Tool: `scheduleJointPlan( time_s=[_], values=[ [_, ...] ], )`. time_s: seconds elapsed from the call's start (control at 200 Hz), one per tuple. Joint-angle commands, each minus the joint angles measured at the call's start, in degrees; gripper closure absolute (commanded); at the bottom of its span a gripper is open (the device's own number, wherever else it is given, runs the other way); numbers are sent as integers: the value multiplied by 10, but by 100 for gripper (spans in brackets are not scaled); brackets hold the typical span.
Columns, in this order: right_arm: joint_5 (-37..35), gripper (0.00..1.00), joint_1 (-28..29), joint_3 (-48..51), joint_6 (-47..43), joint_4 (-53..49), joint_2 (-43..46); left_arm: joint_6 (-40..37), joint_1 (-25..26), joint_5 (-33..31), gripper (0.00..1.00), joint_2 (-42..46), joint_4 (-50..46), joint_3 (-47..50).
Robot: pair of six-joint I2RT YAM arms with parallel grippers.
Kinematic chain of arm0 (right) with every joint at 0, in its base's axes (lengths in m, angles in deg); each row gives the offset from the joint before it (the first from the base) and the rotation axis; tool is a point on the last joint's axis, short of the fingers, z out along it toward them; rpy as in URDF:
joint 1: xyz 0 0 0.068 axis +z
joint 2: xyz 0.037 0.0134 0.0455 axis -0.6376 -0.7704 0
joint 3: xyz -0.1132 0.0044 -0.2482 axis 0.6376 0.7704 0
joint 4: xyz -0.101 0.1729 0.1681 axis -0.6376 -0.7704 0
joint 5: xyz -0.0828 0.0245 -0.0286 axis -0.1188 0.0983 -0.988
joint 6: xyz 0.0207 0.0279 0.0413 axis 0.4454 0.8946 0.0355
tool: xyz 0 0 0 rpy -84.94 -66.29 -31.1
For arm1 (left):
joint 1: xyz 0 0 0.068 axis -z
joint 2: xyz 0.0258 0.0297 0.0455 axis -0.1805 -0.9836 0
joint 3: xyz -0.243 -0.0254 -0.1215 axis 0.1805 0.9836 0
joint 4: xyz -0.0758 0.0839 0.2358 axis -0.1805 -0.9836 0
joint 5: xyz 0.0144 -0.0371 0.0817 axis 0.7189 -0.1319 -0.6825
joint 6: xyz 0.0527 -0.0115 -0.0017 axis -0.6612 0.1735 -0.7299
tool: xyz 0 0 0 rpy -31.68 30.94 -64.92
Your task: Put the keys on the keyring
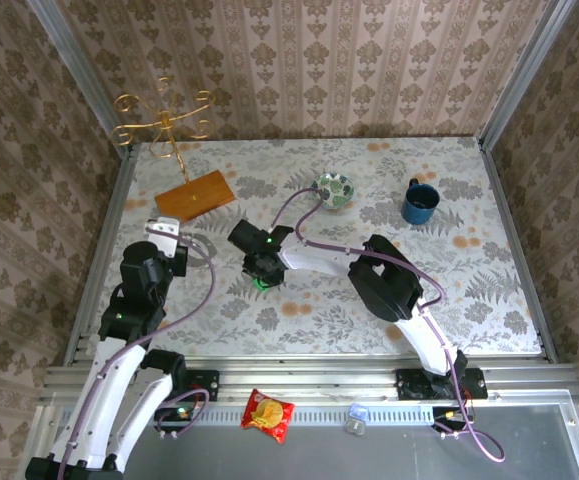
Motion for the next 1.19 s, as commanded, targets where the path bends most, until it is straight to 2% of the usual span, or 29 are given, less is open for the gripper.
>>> scheduleJointPlan(
  time_s=[0.0,0.6,0.685,0.845,1.005,1.19],
  values=[
    [-25,63,6,-16,-6,-32,-6,2,-2,6,100,6,24,-9],
    [-17,64,17,-65,-39,-73,-50,3,-3,5,100,6,24,-9],
    [-16,68,17,-66,-42,-74,-51,3,-2,5,100,6,23,-9],
    [-18,88,18,-65,-55,-75,-46,4,-2,5,100,7,23,-7],
    [-21,100,17,-53,-82,-76,-24,6,-2,7,100,9,23,-5],
    [5,100,11,29,-152,-21,50,2,-2,15,100,8,23,-8]
  ],
)
